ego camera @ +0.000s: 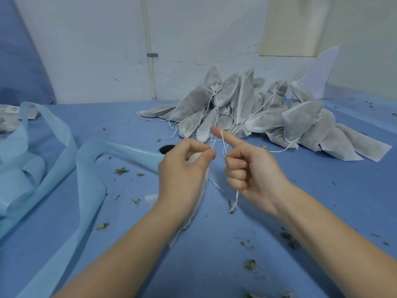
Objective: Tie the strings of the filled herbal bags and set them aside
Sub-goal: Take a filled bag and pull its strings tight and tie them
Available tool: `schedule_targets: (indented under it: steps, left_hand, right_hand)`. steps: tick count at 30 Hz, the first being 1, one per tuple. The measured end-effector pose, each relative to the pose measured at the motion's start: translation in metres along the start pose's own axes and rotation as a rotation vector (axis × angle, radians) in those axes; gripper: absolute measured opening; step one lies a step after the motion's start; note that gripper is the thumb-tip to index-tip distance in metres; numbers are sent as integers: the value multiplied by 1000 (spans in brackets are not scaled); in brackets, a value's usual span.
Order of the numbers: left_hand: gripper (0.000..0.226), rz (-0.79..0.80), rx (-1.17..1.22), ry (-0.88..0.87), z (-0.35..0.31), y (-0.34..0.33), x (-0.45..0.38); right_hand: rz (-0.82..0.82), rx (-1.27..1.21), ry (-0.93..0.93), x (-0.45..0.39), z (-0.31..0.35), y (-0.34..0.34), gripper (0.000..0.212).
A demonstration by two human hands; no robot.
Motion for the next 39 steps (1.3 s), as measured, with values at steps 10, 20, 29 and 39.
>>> schedule_targets:
  steps: [10,20,29,39]
  left_hand:
    - [16,40,-75,-48,-3,-1,2]
    - [20,0,-244,-8,-2,-1,1]
    - [24,-8,-91,46,1,4,0]
    - [34,148,-278,-63,-10,-10,9]
  right_hand:
    - [-47,701,111,4,12,0,57]
    - [-166,1049,358,6,12,-6,36]
    - [-227,721,102,-4,4,18,11]
    - [-113,372,-38,-7,4,29,17]
Point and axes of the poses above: each hand's wrist, its own x-axis away from the middle knuckle, its own y-axis out of the back of the hand, z = x × y, the point moved 6 cm from there along -x, towards the middle knuckle, and after that the axes turned 3 degrees about x, right-handed, at the moved point
